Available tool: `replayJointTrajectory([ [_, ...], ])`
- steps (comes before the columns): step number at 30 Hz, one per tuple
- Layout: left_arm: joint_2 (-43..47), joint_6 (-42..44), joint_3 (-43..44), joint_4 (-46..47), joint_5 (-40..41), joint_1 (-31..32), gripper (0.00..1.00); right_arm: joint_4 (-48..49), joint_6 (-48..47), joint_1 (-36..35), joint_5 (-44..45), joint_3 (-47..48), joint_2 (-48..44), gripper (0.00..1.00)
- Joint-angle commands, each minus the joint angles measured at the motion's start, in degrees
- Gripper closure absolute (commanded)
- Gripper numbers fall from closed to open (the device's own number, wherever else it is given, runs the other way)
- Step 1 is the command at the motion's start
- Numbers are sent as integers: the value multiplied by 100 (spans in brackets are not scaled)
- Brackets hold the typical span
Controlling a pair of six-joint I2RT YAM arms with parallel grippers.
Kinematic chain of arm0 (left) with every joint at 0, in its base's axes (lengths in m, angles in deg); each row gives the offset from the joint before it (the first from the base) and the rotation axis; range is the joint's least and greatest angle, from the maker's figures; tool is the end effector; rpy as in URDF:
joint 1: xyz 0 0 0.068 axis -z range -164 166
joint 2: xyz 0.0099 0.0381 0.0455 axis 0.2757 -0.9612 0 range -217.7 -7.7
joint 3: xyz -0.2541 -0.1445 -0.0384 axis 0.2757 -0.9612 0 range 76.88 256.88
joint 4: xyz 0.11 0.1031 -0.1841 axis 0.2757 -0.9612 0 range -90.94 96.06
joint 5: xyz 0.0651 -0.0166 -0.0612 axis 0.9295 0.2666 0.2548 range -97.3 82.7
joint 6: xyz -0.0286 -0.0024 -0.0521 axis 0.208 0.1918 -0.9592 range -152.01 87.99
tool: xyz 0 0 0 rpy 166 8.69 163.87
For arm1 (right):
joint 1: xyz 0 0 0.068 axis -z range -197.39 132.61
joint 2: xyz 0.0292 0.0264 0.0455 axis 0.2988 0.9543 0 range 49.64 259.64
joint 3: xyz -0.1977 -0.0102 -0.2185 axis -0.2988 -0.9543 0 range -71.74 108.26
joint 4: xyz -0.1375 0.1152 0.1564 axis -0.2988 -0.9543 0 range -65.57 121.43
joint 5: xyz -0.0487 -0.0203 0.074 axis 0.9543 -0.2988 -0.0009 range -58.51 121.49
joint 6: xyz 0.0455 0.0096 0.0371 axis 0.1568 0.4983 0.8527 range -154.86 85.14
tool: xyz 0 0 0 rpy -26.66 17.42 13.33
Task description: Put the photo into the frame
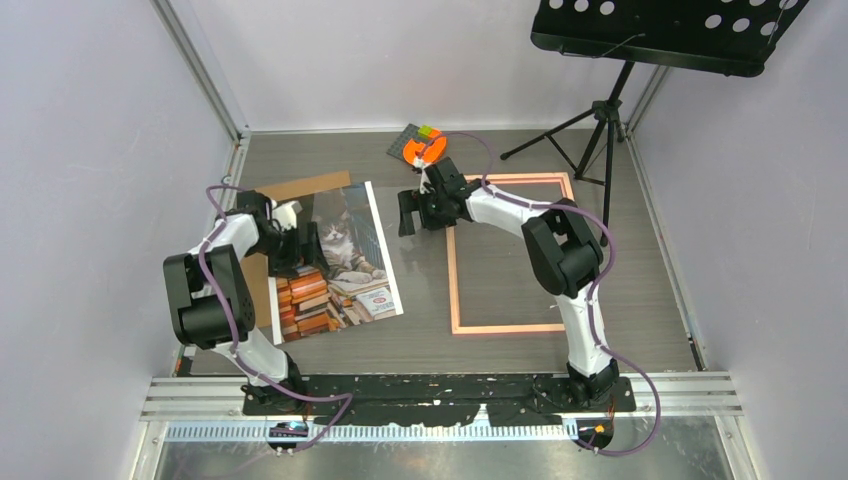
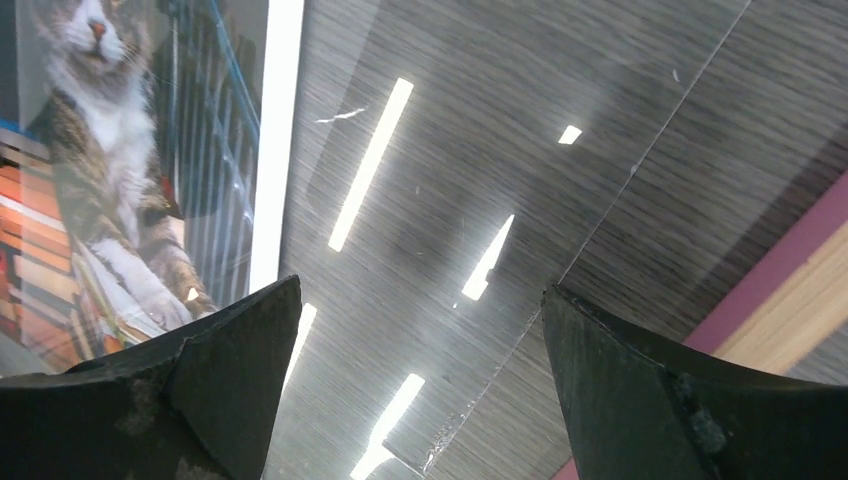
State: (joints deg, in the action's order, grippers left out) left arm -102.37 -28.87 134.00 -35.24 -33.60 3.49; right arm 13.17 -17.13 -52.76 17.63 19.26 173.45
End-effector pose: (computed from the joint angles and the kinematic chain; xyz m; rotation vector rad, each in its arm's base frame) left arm 0.2736 0.0409 0.2019 -0.1666 2.8203 -0.6164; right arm 0.3769 0.2805 0.1926 -0.5003 2.5079 0.6814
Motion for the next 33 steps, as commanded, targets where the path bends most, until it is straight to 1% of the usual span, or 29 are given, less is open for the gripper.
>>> replayJointTrajectory([
  [1, -112, -83, -72, 267, -400, -25, 2, -102, 315, -5, -564, 13, 389, 3],
  [8, -88, -138, -226, 320, -621, -21, 3, 457, 716, -4, -1187, -363, 324, 3],
  [17, 107, -107, -199, 105, -618, -172, 3, 919, 1077, -64, -1883, -426, 396, 1],
  [22, 184, -29, -161, -109, -332, -264, 3, 1041, 1157, -153, -2076, -362, 499, 1],
  [28, 321, -17, -107, -212, 246, -287, 2, 1053, 1159, -231, -2213, -252, 564, 1],
  [33, 263, -57, -37, -255, 632, -287, 3, 990, 1055, -242, -2247, -122, 589, 1],
])
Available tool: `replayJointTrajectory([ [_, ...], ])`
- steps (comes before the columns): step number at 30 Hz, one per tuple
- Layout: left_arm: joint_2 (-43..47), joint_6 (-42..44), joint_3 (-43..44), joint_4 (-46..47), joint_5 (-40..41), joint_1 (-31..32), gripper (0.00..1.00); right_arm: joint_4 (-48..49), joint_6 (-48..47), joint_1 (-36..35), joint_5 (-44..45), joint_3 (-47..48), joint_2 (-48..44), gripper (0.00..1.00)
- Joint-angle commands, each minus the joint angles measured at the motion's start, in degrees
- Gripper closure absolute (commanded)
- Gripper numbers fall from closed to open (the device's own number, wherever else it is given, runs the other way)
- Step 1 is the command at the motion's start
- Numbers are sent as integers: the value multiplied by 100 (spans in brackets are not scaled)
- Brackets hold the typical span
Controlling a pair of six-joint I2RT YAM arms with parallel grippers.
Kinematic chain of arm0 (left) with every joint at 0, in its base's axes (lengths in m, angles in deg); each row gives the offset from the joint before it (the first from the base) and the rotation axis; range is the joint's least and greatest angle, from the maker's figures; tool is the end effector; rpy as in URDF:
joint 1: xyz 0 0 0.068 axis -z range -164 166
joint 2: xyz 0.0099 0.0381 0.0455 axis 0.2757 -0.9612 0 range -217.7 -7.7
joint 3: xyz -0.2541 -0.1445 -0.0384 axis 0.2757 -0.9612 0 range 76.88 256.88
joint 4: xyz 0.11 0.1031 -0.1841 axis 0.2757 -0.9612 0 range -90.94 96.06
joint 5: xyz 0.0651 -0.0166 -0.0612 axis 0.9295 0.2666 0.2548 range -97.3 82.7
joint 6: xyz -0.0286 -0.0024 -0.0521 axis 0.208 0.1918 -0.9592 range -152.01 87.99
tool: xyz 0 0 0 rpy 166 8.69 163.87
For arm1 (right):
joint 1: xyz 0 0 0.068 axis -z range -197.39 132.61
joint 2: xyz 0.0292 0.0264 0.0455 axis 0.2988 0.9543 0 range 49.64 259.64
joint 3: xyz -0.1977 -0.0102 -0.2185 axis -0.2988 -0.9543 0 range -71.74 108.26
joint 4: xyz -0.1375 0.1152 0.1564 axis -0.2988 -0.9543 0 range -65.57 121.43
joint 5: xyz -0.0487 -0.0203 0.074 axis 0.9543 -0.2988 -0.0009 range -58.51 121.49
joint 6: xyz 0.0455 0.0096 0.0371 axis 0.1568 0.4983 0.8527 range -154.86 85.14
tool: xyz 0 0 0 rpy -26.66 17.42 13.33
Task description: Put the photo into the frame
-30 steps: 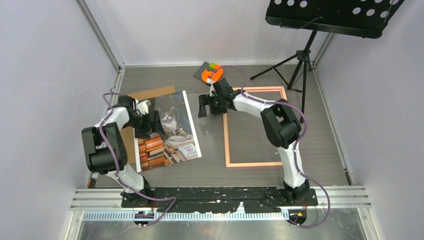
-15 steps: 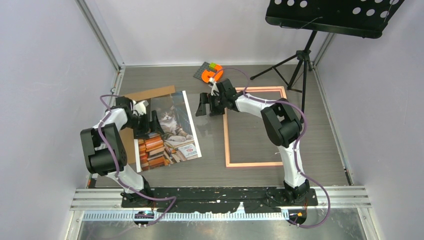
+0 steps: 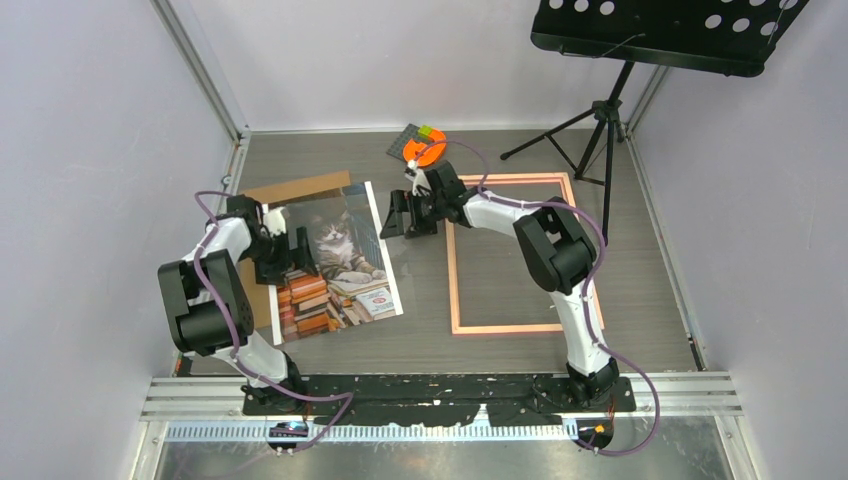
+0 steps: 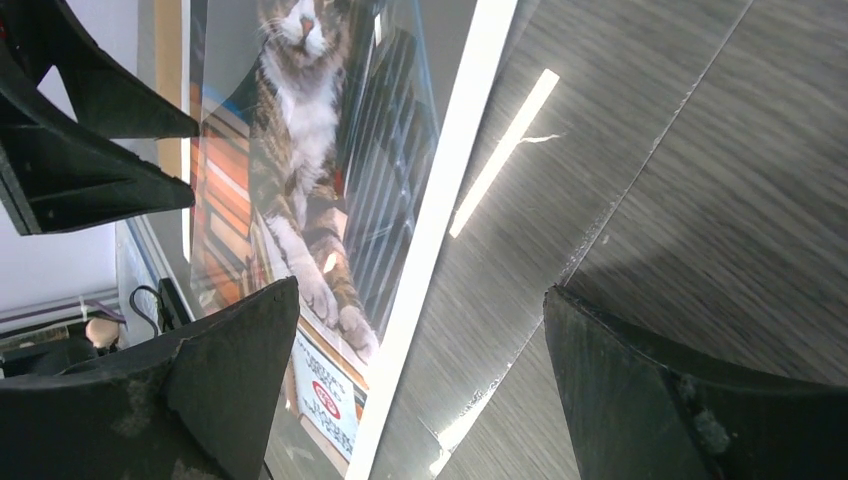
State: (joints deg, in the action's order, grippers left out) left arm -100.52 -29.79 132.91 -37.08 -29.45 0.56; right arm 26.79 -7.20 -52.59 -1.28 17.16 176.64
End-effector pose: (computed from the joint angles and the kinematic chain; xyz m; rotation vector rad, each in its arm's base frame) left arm 0.2608 0.0550 0.2037 -0.2809 2.8521 -0.5157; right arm 0.3815 0.2981 0.1790 -0.4788 2.4397 1.1812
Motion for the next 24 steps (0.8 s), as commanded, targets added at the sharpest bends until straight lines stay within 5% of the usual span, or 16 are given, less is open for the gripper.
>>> replayJointTrajectory([
  [1, 65, 31, 79, -68, 254, 6, 2, -415, -20, -259, -292, 108, 265, 2],
  [16, -174, -89, 39, 66, 406, 6, 4, -1457, -944, -182, 1244, 75, -360, 5],
  [24, -227, -117, -47, 152, 152, 6, 9, -1388, -916, -221, 995, -173, -379, 5],
])
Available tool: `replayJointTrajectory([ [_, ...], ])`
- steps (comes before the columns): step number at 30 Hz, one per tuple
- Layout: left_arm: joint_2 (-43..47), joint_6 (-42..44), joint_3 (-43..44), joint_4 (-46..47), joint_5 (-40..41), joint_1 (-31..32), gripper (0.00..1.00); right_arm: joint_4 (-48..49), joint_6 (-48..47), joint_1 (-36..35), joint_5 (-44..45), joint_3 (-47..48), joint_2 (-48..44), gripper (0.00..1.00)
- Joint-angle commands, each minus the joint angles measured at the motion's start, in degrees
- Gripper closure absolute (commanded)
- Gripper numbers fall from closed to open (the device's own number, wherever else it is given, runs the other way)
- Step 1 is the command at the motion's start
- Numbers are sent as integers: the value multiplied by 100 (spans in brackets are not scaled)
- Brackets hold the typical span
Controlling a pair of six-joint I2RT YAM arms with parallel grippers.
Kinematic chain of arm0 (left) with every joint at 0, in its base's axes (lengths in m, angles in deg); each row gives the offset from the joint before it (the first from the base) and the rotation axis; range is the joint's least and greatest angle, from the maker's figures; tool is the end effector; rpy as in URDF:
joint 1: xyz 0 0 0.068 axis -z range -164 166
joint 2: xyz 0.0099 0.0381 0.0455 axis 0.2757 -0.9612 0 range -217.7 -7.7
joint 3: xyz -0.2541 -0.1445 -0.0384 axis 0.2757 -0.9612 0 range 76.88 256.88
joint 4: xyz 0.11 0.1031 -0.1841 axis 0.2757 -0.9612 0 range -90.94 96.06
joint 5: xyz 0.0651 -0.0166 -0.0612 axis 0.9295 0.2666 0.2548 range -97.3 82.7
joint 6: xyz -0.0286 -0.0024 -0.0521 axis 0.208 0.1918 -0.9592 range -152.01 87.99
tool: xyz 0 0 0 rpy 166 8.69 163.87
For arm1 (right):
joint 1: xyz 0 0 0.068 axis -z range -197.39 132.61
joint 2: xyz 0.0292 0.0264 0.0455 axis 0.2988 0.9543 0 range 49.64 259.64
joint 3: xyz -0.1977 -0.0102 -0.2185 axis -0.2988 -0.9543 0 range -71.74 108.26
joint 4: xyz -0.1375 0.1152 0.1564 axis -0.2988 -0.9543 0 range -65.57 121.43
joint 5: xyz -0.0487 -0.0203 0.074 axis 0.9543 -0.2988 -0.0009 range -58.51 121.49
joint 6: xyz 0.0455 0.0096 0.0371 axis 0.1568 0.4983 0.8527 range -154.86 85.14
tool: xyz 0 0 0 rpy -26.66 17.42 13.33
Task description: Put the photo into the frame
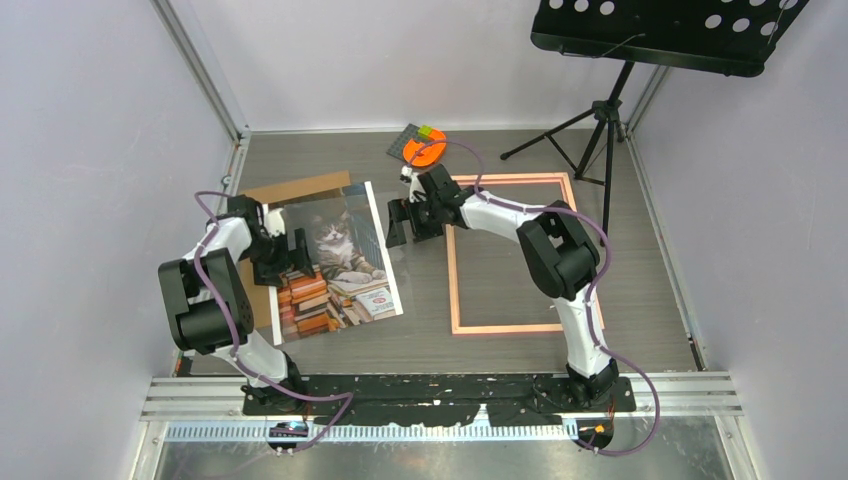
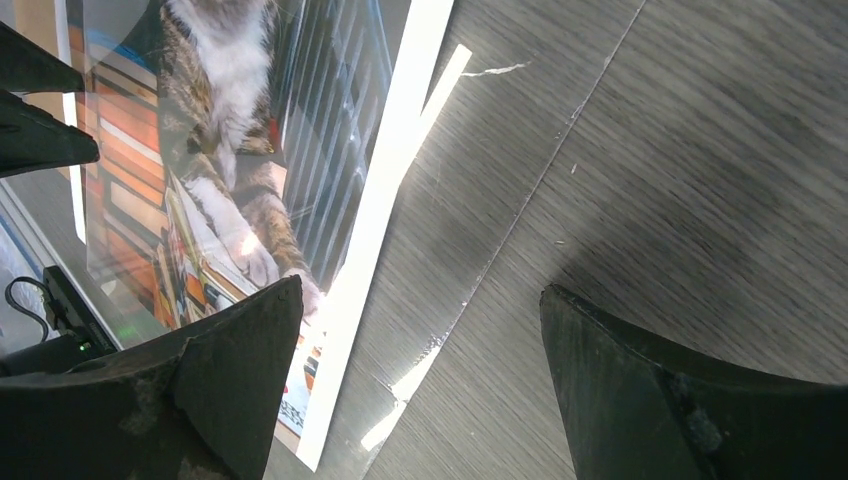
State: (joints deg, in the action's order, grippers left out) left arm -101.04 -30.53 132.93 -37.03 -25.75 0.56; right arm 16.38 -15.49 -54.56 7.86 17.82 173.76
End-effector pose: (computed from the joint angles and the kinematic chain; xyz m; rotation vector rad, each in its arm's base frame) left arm 0.2612 0.0578 0.2006 -0.3130 2.8816 -0.4299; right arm 0.3635 0.2976 0.1888 -0.5905 2.4977 0.9173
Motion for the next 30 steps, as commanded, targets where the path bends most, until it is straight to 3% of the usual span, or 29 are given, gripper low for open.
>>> replayJointTrajectory([
  [1, -195, -42, -50, 156, -296, 6, 11, -270, -36, -31, 23, -279, -57, 5],
  [13, -291, 92, -82, 178, -1459, -3, 17, 137, 251, -238, -620, -443, 238, 4],
  [23, -347, 289, -68, 88, -2562, -42, 20, 248, 251, -248, -659, -521, 245, 4],
  [30, -254, 391, -86, 33, -2909, -65, 20, 248, 201, -209, -651, -548, 222, 4],
])
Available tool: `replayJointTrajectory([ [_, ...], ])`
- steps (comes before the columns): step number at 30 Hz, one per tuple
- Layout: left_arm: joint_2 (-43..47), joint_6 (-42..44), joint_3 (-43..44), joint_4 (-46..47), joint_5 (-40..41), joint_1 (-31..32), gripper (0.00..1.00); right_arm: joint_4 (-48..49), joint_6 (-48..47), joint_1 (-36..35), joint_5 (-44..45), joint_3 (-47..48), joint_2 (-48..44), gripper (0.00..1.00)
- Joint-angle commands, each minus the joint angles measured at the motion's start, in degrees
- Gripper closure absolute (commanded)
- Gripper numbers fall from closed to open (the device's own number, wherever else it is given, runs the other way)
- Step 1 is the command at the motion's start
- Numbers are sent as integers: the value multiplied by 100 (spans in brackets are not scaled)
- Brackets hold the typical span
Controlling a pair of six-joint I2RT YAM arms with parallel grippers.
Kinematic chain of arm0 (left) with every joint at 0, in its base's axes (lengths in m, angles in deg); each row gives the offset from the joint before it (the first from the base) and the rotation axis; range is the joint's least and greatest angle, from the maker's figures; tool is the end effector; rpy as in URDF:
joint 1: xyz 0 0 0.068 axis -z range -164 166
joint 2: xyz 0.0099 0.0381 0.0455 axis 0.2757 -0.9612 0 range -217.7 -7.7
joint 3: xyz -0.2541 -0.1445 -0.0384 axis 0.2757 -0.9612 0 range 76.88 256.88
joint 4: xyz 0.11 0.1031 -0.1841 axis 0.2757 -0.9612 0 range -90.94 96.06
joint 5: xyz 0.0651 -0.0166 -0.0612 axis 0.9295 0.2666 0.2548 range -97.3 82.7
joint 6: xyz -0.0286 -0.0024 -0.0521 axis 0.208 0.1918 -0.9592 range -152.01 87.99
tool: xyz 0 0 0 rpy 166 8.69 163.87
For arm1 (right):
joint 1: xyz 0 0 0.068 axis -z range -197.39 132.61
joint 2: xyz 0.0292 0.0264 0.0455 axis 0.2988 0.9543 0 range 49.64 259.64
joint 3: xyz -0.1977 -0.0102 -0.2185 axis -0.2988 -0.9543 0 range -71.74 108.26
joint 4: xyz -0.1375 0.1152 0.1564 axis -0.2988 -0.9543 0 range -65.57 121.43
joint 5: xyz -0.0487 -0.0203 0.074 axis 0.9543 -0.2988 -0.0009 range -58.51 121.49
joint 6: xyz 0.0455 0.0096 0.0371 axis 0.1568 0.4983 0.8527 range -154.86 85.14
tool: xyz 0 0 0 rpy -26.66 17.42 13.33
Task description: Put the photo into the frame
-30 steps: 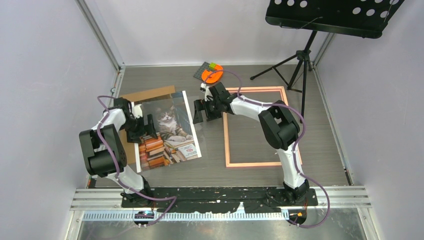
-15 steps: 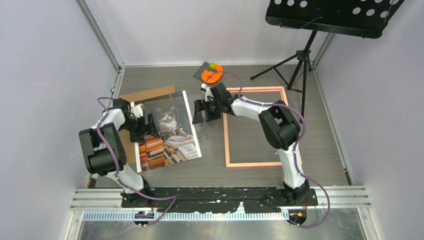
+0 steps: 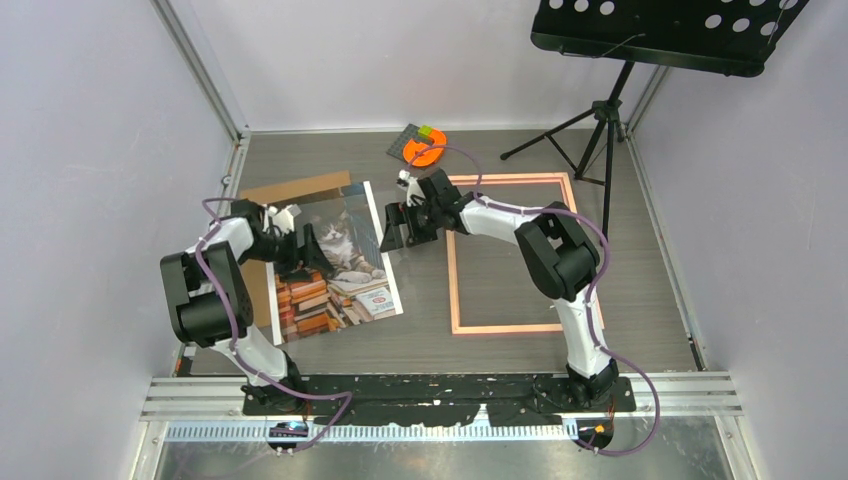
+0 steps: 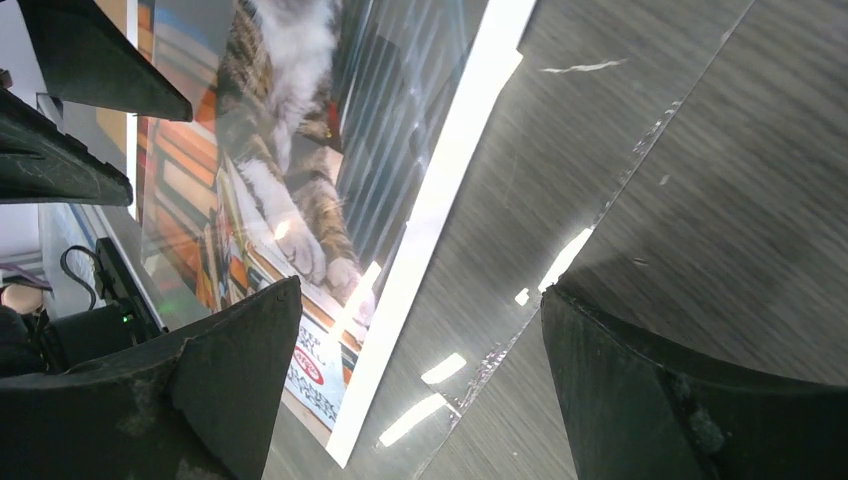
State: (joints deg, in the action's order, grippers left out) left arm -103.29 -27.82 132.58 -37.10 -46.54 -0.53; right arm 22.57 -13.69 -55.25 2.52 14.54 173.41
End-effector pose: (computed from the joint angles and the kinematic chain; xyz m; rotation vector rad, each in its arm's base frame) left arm 0.2648 0.0498 0.1969 -0.2367 2.7432 -0.9354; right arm 0.3561 0.3036 0.1846 -0.6224 2.4498 1.0612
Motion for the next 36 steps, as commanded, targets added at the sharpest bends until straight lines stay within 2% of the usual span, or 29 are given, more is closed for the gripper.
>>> replayJointTrajectory([
  [1, -25, 133, -49, 46, -833, 45, 20, -364, 22, -141, -118, -224, 254, 4],
  [8, 66, 146, -24, 33, -661, 20, 19, -375, 3, -107, -99, -247, 212, 4],
  [15, 741, 137, 26, -85, 705, -51, 6, -541, -134, -18, 201, -233, 100, 3],
  [19, 914, 84, 11, -99, 1455, -52, 3, -586, -148, -6, 244, -224, 116, 3],
  [28, 260, -143, 167, -183, 1900, -52, 4, -616, -130, -13, 230, -206, 121, 3],
  [36, 385, -158, 89, -63, 2283, -52, 5, -617, -101, -10, 210, -182, 214, 3],
])
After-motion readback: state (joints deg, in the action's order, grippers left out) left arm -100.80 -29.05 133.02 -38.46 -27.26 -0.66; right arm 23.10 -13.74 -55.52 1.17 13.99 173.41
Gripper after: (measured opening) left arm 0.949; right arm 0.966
